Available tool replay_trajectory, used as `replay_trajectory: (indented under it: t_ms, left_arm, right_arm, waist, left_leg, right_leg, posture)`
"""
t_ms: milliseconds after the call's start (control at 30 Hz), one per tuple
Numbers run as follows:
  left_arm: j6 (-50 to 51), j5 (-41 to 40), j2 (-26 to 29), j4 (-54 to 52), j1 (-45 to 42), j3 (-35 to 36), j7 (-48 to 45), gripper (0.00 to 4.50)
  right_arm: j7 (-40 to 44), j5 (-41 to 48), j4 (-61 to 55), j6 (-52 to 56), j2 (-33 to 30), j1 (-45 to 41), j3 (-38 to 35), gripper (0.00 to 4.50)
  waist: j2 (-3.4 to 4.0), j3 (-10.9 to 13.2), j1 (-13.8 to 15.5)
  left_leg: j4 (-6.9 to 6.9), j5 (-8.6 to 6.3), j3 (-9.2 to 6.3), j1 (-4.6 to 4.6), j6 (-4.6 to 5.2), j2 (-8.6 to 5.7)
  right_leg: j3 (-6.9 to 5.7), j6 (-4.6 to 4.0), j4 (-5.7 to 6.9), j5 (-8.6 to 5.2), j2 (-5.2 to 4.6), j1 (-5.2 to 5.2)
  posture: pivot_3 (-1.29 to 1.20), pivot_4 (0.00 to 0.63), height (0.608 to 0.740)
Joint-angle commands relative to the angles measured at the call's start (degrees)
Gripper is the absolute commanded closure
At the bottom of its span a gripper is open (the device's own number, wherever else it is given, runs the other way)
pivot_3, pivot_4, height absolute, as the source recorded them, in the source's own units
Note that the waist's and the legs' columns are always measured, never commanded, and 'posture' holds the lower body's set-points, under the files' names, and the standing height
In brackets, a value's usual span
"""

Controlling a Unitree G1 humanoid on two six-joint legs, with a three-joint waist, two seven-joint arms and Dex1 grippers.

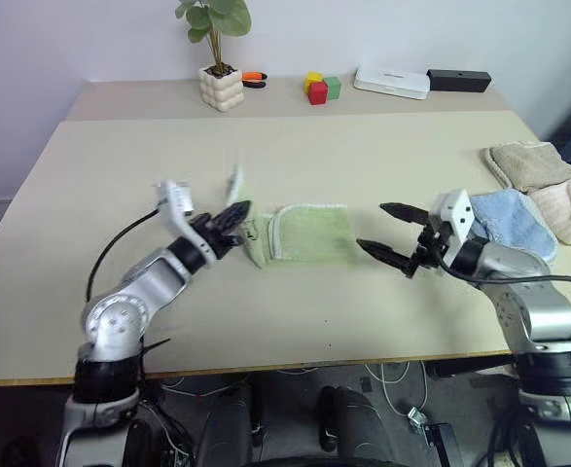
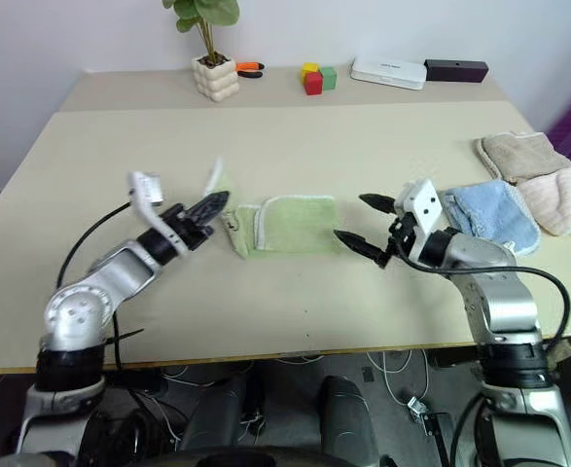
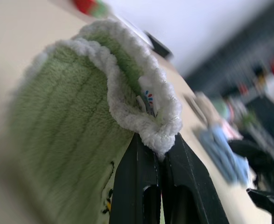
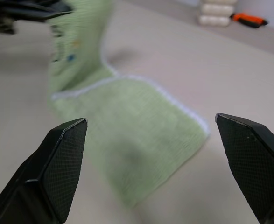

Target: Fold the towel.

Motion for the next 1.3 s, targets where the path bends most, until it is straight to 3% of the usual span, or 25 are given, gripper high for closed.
replay_trajectory:
  t_ms: [33,267,700,800,1033,1167,1300]
  left_arm:
    - [-2.7,6.3,-2.4,5.1,-4.0,-4.7,-7.7,4.46]
    - [-6.0,17.6,-9.9,23.5,-14.8,-9.9,-17.1,4.46]
    - [-7.0,28.4,-15.7,32.0,-16.6,-12.5,-26.0,4.46]
    - [-7.0,29.8,-16.0,31.2,-15.9,-12.8,-27.4,3.63]
    - [-5.0,28.2,-15.7,24.3,-13.1,-12.5,-33.2,0.19]
    - [-5.1,27.1,-12.9,15.5,-9.5,-14.1,-39.2,0.04]
    - [-5.9,24.6,-12.2,10.4,-7.9,-10.1,-39.3,0.04]
  right_arm:
    - [-0.5,1.6,-3.8,-0.4,-0.9,0.3,-2.3,0.0]
    - [-3.2,2.0,-8.5,0.8,-2.2,5.2,-6.0,0.0]
    - [-8.5,2.7,-13.8,2.2,-1.7,9.0,-7.7,0.0]
    - [-8.9,2.7,-13.3,2.1,-1.8,8.1,-7.4,0.0]
    - [-9.7,2.3,-10.5,2.0,-0.8,3.7,-5.2,0.0]
    - [-10.1,2.4,-6.9,1.5,0.4,-0.4,-4.6,0.0]
    - [-11.5,1.1,-3.1,0.2,1.8,-4.8,-4.0,0.0]
  waist:
    - [-0.01,0.0,-0.1]
    - [-0.12,0.1,0.1]
    - [-0.13,0.1,-0.1]
    - [-0.13,0.1,-0.1]
    - [-0.12,0.1,-0.2]
    - [-0.09,0.1,-0.2]
    - [-0.09,0.1,-0.1]
  left_leg:
    - [0.01,-0.01,-0.04,0.0,0.01,-0.01]
    - [0.09,-0.02,-0.15,-0.16,0.14,-0.04]
    - [0.18,-0.08,-0.17,-0.23,0.25,-0.05]
    - [0.18,-0.08,-0.18,-0.23,0.26,-0.04]
    - [0.18,-0.08,-0.19,-0.23,0.26,-0.04]
    - [0.18,-0.08,-0.17,-0.23,0.26,-0.02]
    - [0.22,-0.07,-0.18,-0.24,0.26,-0.03]
  right_leg:
    - [0.01,0.0,-0.02,0.0,-0.04,0.0]
    - [-0.02,0.02,-0.04,0.0,-0.09,-0.05]
    - [-0.02,0.03,-0.03,0.0,-0.17,-0.1]
    - [-0.02,0.03,-0.04,0.0,-0.17,-0.11]
    - [-0.02,0.03,-0.03,0.0,-0.16,-0.11]
    - [-0.02,0.03,-0.01,0.0,-0.15,-0.12]
    - [-0.02,0.03,0.02,0.0,-0.16,-0.1]
  posture:
    - [0.0,0.15,0.74]
    - [0.0,0.15,0.74]
    - [0.0,0.15,0.74]
    - [0.0,0.15,0.74]
    - [0.0,0.15,0.74]
    - [0.0,0.15,0.74]
    - [0.0,0.15,0.74]
